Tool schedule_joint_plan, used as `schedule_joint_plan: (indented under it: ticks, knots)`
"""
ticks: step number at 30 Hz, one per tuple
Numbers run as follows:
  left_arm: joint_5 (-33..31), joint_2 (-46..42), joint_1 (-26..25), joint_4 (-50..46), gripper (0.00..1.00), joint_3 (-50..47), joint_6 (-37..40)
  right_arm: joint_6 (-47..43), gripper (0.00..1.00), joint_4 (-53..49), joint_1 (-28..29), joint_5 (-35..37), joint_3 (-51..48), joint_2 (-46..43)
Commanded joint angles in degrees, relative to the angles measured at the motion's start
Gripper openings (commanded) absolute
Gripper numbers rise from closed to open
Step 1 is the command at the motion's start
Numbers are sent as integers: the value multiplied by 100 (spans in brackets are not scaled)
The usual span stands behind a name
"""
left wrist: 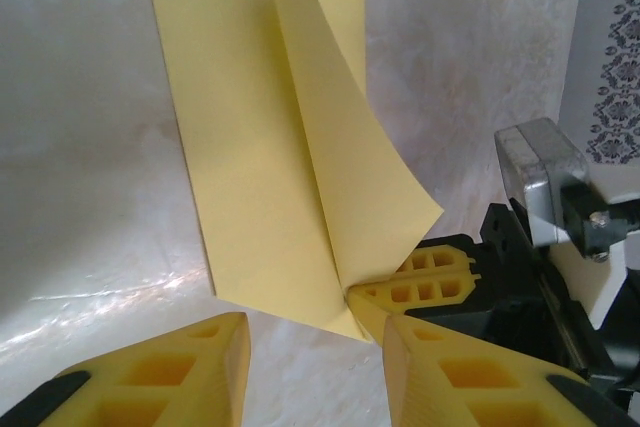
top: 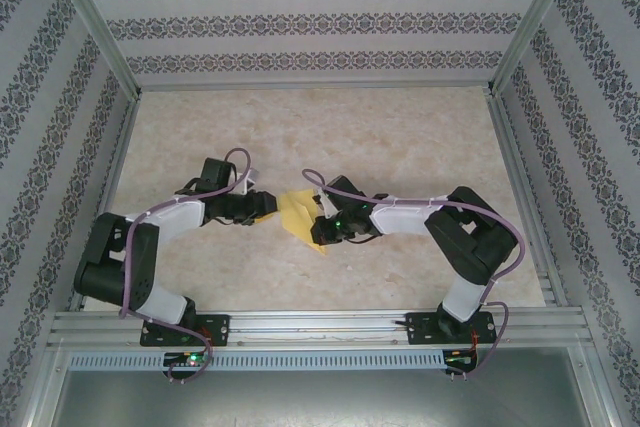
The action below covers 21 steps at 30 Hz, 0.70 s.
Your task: Fold a paper plane with a square sheet of paper (fold left side to right side)
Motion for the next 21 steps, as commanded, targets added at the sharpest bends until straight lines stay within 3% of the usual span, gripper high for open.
schedule_joint_plan:
  ticks: [1, 12, 21]
  knots:
    - [28, 231, -236, 385, 40, 183, -160, 271, 0, 567, -98, -568, -200, -34]
    - [-334, 1047, -819, 356, 41, 869, -145, 409, 0, 951, -262, -825, -426, -8]
    - [-723, 1608, -929, 92, 41, 1269, -83, 392, 0, 951, -255, -825, -431, 69]
